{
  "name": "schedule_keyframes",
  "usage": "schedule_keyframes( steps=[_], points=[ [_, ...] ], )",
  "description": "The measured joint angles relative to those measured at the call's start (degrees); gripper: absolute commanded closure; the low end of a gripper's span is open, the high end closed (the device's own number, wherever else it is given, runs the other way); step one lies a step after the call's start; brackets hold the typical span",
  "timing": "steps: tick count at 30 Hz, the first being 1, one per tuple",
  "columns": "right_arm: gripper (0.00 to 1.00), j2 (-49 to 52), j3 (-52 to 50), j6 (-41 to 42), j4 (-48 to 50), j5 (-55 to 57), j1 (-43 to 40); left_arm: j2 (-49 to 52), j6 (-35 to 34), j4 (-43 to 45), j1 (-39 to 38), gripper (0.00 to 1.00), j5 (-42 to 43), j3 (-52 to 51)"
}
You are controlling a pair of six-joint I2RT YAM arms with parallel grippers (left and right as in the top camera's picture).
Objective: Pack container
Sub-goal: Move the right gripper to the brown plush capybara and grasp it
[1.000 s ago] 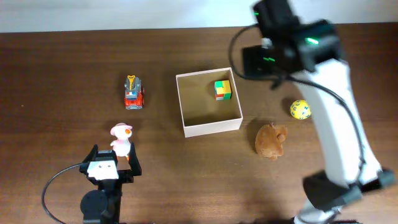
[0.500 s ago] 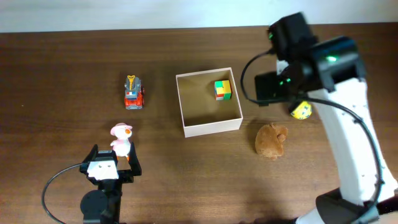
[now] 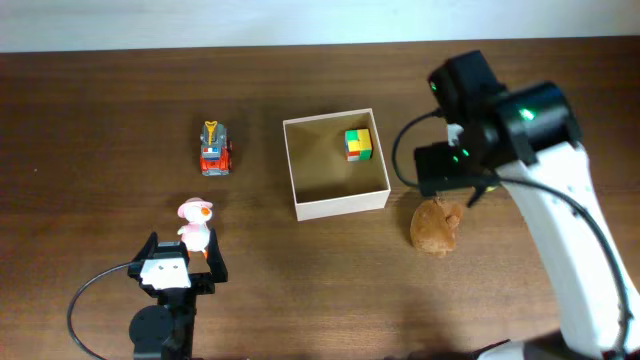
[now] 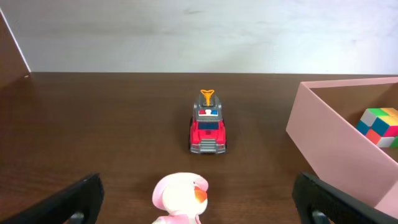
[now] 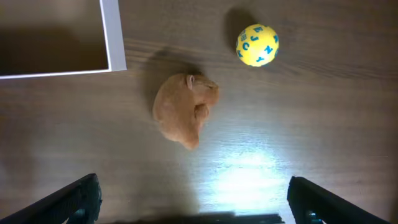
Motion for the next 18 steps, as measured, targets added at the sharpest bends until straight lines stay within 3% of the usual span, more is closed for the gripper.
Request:
schedule_keyframes(
  steps=[7,18],
  points=[
    [0.01,-7.54,-13.14,0.24,3.72,-1.2,-0.02,0.0,0.0,0.04,0.0,0.01,0.0,0.0],
    [0.01,-11.61,-38.25,1.22,19.06,-5.22,-0.76,0.0,0.0,0.02,0.0,0.01,0.0,0.0]
  ],
)
